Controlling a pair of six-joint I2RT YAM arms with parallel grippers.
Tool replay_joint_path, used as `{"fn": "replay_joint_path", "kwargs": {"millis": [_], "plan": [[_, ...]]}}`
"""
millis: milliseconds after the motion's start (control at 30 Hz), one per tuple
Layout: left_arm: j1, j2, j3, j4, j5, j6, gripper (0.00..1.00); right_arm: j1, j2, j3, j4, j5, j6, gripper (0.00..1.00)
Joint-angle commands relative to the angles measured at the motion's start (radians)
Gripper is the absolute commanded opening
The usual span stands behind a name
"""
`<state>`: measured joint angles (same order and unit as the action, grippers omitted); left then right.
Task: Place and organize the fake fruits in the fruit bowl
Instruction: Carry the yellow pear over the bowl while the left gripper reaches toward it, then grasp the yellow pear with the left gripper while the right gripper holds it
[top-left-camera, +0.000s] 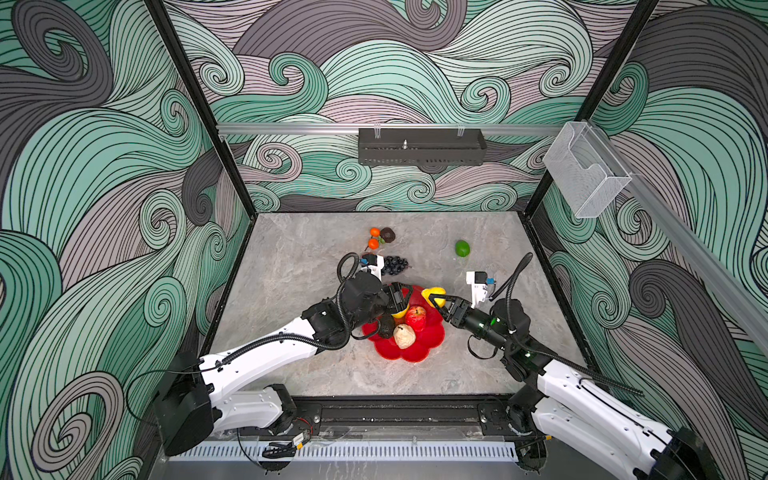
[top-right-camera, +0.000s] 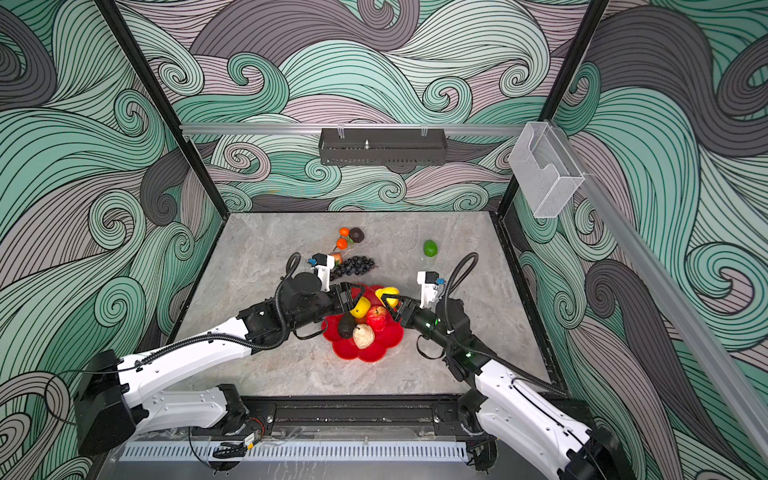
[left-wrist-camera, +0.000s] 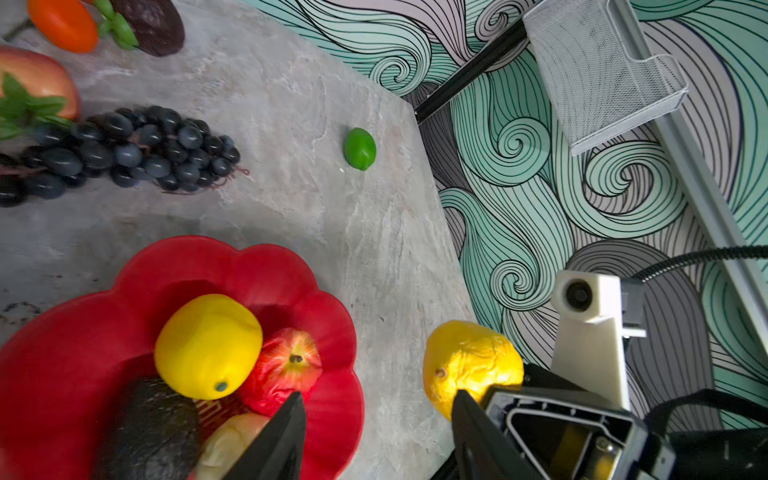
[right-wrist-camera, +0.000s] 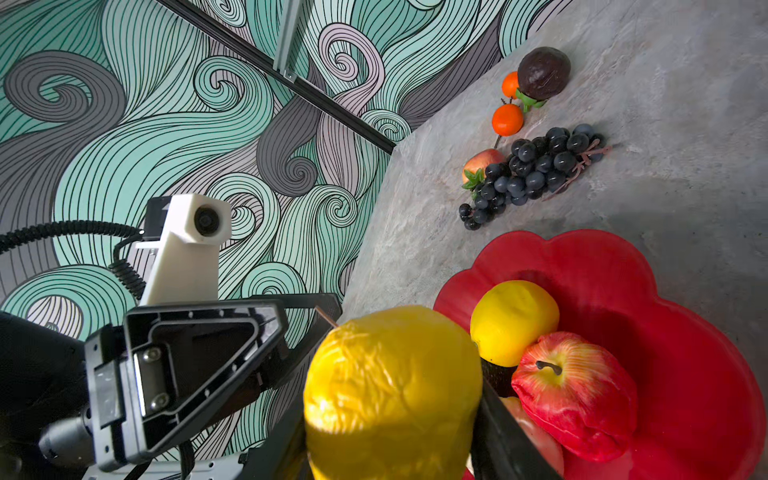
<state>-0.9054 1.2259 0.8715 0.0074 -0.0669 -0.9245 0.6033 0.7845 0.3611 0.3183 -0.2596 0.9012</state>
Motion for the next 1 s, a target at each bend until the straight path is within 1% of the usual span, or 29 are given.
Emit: {"fn": "replay_joint_path", "kwargs": {"millis": [0,267,567,833,967], "plan": [[0.001,0.025,0.037,0.063,0.065,-0.019,0.53,0.014,-0.017,-0.014,0.024,0.034,0.007,0.52],[-0.015,0.05,0.062,0.054,0.067,-0.008,0.46,0.03,-0.014,-0.025,0.038,0.042,0.011,0.52],[-0.016,0.076,0.093,0.022,0.08,0.009,0.33,0.052,-0.003,-0.021,0.041,0.052,0.004,0.52],[-0.016,0.087,0.092,0.017,0.085,0.009,0.27,0.07,-0.004,-0.019,0.038,0.07,0.0,0.52],[-0.016,0.09,0.093,0.015,0.09,0.007,0.22,0.075,-0.005,-0.019,0.033,0.075,-0.001,0.52]]}}
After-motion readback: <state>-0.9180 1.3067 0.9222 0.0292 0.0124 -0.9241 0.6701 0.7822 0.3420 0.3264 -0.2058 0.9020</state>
